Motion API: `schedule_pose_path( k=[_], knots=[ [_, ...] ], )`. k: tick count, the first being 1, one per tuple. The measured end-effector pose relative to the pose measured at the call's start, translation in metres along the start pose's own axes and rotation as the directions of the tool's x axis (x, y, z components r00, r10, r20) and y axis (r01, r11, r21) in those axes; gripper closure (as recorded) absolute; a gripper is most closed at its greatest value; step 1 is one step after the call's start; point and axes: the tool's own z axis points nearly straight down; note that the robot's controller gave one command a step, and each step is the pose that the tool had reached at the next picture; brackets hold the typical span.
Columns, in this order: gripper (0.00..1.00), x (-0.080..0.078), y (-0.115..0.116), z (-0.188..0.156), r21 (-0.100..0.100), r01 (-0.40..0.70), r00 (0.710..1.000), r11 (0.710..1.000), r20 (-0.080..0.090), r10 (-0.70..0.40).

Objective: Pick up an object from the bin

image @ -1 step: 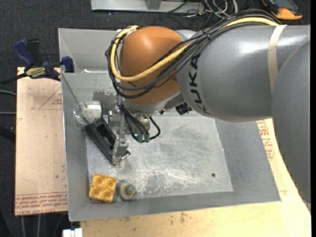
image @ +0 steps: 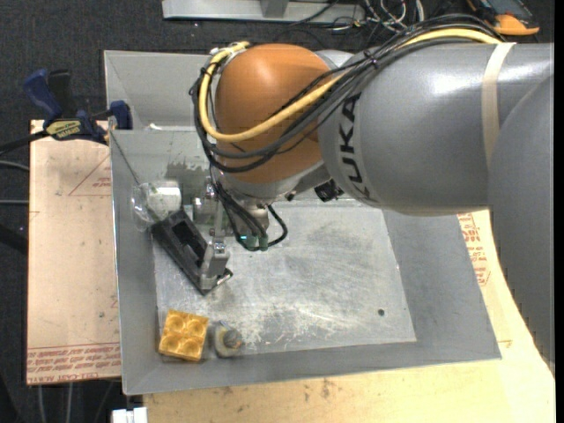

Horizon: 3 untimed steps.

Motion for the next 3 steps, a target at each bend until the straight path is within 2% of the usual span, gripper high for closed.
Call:
schedule_pose_path(
  k=[1, 2, 3],
  knots=[
    [0.00, 0.000, 0.000, 0.000, 0.000, 0.003, 1.000, 1.000, 0.000, -0.003],
    [0.00, -0.025, 0.001, 0.046, 0.000, 0.103, 0.995, 0.995, 0.008, -0.103],
    [0.00, -0.033, -0.011, 0.115, -0.001, 0.242, 0.970, 0.970, 0.005, -0.242]
  ],
)
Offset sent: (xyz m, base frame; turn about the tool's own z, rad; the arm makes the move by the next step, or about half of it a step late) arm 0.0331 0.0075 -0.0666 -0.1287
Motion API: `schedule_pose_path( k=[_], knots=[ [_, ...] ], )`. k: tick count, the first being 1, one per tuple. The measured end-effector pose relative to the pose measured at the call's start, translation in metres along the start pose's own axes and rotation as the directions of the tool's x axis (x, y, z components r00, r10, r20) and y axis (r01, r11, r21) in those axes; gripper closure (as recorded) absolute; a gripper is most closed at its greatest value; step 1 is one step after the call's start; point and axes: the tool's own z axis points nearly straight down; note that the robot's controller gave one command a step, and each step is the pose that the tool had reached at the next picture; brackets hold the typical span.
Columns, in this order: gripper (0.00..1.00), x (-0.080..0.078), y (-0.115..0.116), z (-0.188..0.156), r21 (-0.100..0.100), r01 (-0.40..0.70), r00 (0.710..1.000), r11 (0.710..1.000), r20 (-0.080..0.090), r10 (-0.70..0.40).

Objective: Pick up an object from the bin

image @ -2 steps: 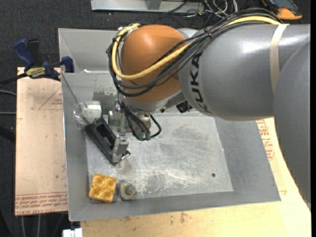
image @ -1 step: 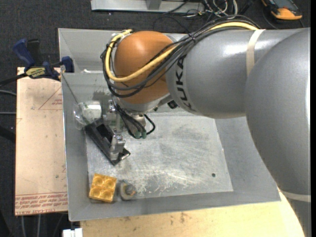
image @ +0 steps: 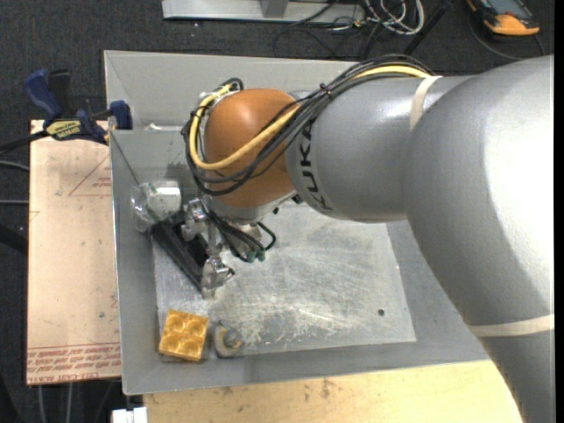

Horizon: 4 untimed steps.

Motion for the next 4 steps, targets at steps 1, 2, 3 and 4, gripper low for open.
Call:
schedule_pose_path(
  k=[1, 2, 3, 4],
  knots=[
    [0.00, 0.001, 0.002, 0.031, -0.001, 0.008, 1.000, 1.000, -0.009, -0.008],
    [0.00, -0.025, -0.007, 0.036, -0.008, -0.083, 0.996, 0.997, -0.018, 0.082],
    [0.00, -0.031, -0.023, 0.036, -0.011, -0.013, 1.000, 1.000, -0.012, 0.013],
    [0.00, -0.037, -0.060, 0.036, -0.012, 0.255, 0.967, 0.967, -0.006, -0.255]
  ],
)
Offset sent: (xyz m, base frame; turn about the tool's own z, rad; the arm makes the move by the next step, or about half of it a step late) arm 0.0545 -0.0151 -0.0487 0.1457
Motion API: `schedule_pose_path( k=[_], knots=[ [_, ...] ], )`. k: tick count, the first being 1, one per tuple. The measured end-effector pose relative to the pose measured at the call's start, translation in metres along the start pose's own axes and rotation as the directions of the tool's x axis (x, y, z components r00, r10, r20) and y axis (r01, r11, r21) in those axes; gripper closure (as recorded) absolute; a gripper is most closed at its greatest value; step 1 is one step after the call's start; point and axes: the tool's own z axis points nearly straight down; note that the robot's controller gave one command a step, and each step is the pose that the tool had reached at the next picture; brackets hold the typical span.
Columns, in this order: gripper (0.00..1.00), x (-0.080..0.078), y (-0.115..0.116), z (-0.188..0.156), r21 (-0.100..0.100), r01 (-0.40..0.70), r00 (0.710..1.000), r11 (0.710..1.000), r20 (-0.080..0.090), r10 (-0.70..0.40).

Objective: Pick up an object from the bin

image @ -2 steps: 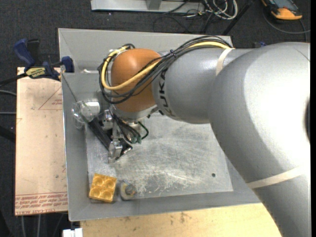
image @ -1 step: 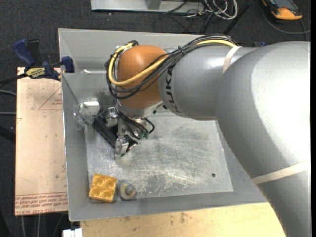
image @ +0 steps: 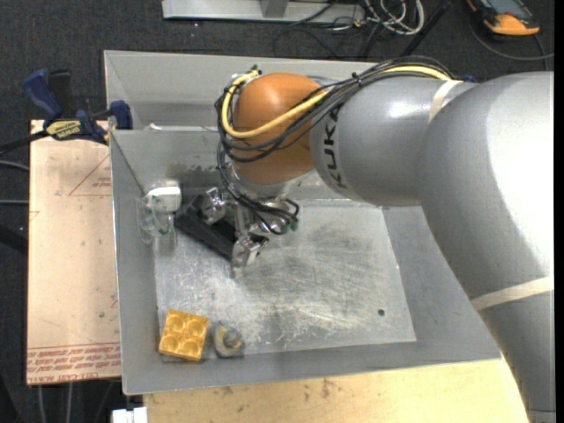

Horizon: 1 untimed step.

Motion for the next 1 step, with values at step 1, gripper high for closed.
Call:
schedule_pose_path(
  k=[1],
  knots=[
    [1.00, -0.0196, -0.0124, 0.0022, -0.015, 0.018, 1.000, 1.000, -0.010, -0.018]
  ],
)
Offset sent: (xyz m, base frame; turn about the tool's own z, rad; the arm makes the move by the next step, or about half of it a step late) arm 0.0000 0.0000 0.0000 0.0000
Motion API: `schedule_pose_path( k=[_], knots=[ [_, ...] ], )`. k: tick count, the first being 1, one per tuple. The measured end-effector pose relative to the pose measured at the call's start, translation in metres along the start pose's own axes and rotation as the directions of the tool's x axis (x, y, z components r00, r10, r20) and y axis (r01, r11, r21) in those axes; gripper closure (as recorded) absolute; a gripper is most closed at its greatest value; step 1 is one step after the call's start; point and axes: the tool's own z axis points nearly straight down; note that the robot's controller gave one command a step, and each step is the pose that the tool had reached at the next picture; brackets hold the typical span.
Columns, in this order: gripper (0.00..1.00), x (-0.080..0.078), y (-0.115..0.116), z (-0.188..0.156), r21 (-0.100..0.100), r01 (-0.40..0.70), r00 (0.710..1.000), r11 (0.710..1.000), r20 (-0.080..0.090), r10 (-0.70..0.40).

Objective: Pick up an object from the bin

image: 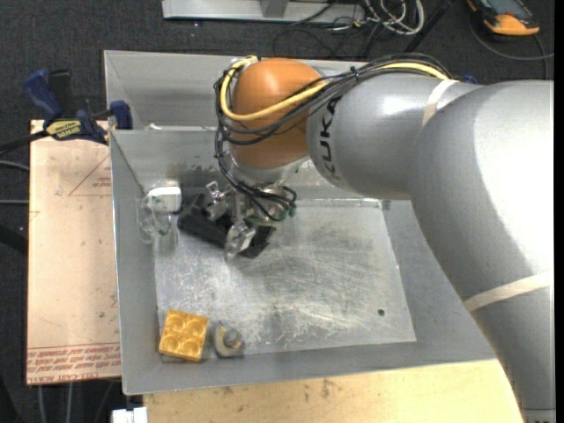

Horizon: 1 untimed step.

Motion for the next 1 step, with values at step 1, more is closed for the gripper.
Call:
schedule_pose_path(
  k=[1],
  knots=[
    [1.00, -0.0001, 0.0000, 0.0000, 0.000, 0.000, 1.000, 1.000, 0.000, 0.000]
  ],
)
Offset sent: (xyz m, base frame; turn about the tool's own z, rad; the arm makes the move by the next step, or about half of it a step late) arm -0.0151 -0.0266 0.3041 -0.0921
